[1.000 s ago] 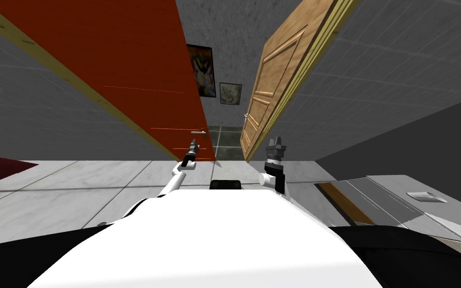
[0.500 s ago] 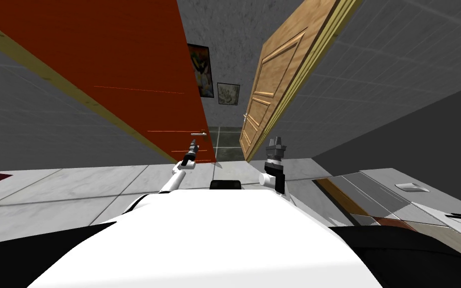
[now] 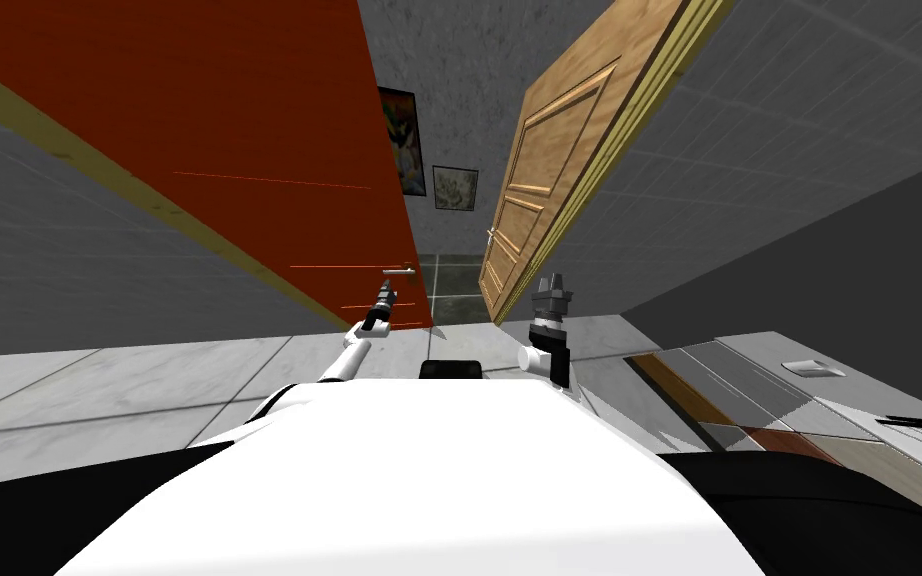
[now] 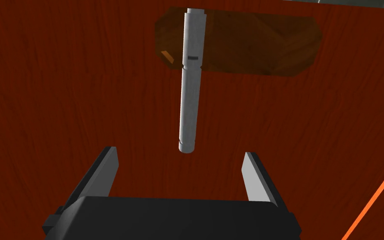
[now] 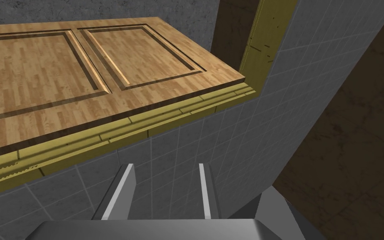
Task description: Push the door open
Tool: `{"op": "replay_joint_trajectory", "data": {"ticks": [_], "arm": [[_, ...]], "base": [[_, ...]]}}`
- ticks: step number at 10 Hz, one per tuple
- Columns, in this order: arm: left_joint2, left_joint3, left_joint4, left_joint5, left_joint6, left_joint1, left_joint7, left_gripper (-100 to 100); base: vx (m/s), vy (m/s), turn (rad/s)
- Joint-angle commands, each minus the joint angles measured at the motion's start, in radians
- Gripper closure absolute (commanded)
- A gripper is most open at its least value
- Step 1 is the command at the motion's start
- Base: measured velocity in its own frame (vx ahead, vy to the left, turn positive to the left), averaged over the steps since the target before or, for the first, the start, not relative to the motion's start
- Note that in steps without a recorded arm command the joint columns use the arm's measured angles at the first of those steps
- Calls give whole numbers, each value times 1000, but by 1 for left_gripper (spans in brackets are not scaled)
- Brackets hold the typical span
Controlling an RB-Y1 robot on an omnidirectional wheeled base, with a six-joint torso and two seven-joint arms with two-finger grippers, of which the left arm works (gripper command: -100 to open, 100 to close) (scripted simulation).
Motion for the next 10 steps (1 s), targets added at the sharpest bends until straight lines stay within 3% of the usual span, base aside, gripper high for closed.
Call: {"op": "replay_joint_trajectory", "data": {"ticks": [1, 9, 10], "arm": [[-1, 3, 3, 0, 0, -2, -2, -100], [-7, 20, 29, 3, -3, -20, -12, -100], [-7, 20, 29, 3, -3, -20, -12, 100]], "base": [[171, 39, -26], [179, 26, -24], [-12, -1, 7]]}}
